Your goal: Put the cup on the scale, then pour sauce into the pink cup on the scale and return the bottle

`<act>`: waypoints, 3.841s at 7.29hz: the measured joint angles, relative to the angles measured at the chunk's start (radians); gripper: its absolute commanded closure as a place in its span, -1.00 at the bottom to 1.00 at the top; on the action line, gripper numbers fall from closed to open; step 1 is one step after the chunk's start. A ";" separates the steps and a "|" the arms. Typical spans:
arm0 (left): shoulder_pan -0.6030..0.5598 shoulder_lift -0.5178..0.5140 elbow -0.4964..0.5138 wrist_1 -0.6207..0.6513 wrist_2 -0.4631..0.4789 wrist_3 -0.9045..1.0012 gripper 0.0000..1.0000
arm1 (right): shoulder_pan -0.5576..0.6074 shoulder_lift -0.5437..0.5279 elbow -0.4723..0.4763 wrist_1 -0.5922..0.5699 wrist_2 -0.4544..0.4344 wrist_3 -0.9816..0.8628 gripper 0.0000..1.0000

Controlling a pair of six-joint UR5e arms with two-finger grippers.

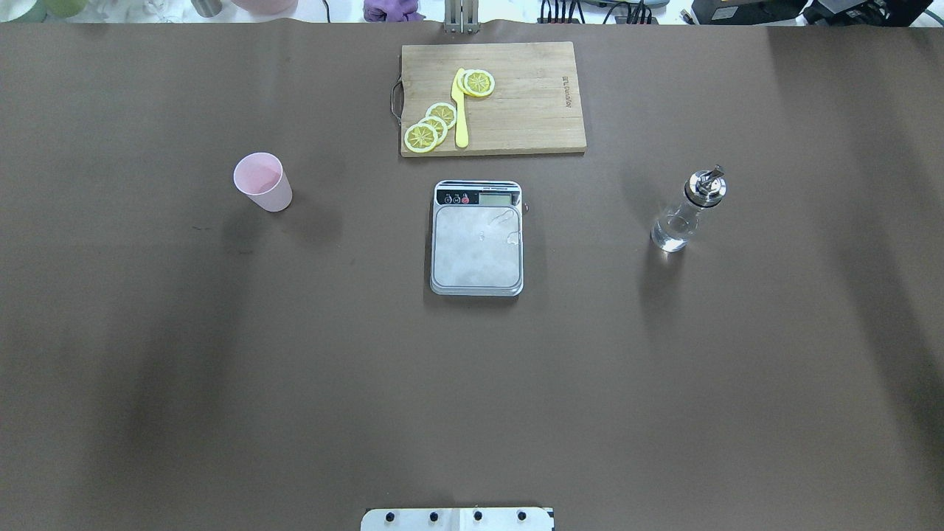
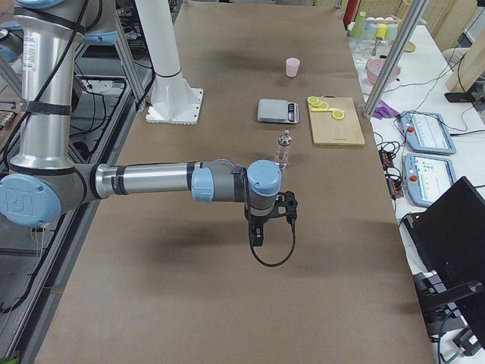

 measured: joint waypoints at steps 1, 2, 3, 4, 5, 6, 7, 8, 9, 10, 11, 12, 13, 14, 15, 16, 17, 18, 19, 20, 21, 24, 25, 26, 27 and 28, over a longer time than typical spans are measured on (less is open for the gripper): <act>0.000 -0.001 0.001 -0.001 0.000 0.001 -0.96 | 0.000 0.000 0.001 0.000 0.000 0.000 -1.00; 0.002 -0.008 0.000 0.000 0.001 0.001 -0.96 | 0.000 0.000 0.004 0.000 0.000 0.000 -1.00; 0.002 -0.015 -0.004 0.002 0.001 0.000 -0.96 | 0.000 0.000 0.006 -0.001 -0.001 0.000 -1.00; 0.003 -0.020 -0.009 0.002 0.001 -0.001 -0.96 | 0.000 0.001 0.007 -0.001 -0.001 0.000 -1.00; 0.004 -0.020 -0.015 0.001 0.001 -0.002 -0.96 | 0.000 0.002 0.007 -0.001 -0.001 0.000 -1.00; 0.005 -0.021 -0.035 0.001 0.001 -0.005 -0.96 | 0.000 0.003 0.008 -0.002 0.000 0.000 -1.00; 0.007 -0.032 -0.060 0.003 0.000 -0.011 -0.96 | 0.000 0.004 0.008 -0.002 0.002 0.000 -1.00; 0.013 -0.052 -0.075 0.008 0.000 -0.014 -0.96 | 0.000 0.006 0.008 -0.002 0.004 0.000 -1.00; 0.031 -0.070 -0.088 0.012 0.000 -0.021 -0.96 | -0.001 0.008 0.009 -0.002 0.006 0.000 -1.00; 0.066 -0.094 -0.097 0.013 0.000 -0.077 -0.96 | -0.001 0.008 0.011 -0.001 0.009 0.000 -1.00; 0.115 -0.123 -0.111 0.013 0.000 -0.197 -0.96 | -0.001 0.009 0.015 -0.001 0.010 0.000 -1.00; 0.178 -0.151 -0.134 0.010 0.000 -0.352 -0.96 | -0.001 0.010 0.017 0.000 0.008 0.001 -1.00; 0.248 -0.189 -0.149 0.002 0.002 -0.516 -0.96 | -0.002 0.012 0.018 0.001 0.005 0.001 -1.00; 0.318 -0.233 -0.150 -0.016 0.007 -0.668 -0.96 | -0.003 0.018 0.019 0.003 0.005 0.002 -1.00; 0.382 -0.283 -0.133 -0.042 0.011 -0.795 -0.96 | -0.015 0.030 0.016 0.004 0.003 0.005 -1.00; 0.432 -0.336 -0.097 -0.067 0.023 -0.889 -0.96 | -0.035 0.043 0.008 0.005 -0.002 0.011 -1.00; 0.480 -0.383 -0.050 -0.100 0.056 -0.964 -0.95 | -0.049 0.055 -0.001 0.006 -0.003 0.014 -1.00; 0.517 -0.413 -0.001 -0.152 0.090 -1.020 -0.95 | -0.054 0.064 -0.008 0.005 -0.001 0.016 -1.00; 0.536 -0.439 0.062 -0.224 0.107 -1.062 -0.94 | -0.056 0.072 -0.016 0.002 0.002 0.016 -1.00; 0.548 -0.460 0.116 -0.283 0.113 -1.088 -0.85 | -0.056 0.076 -0.020 0.001 0.006 0.017 -1.00; 0.558 -0.473 0.150 -0.317 0.116 -1.099 -0.79 | -0.057 0.078 -0.022 0.000 0.007 0.017 -1.00; 0.576 -0.497 0.205 -0.345 0.119 -1.104 -0.47 | -0.057 0.080 -0.024 -0.001 0.007 0.017 -1.00; 0.584 -0.500 0.220 -0.354 0.121 -1.103 -0.09 | -0.057 0.080 -0.024 -0.001 0.007 0.017 -1.00; 0.588 -0.501 0.228 -0.360 0.122 -1.103 0.57 | -0.057 0.081 -0.024 -0.001 0.007 0.018 -1.00; 0.590 -0.501 0.231 -0.362 0.122 -1.102 1.00 | -0.057 0.081 -0.024 -0.002 0.007 0.018 -1.00; 0.590 -0.501 0.230 -0.363 0.120 -1.100 1.00 | -0.058 0.081 -0.024 -0.003 0.007 0.018 -1.00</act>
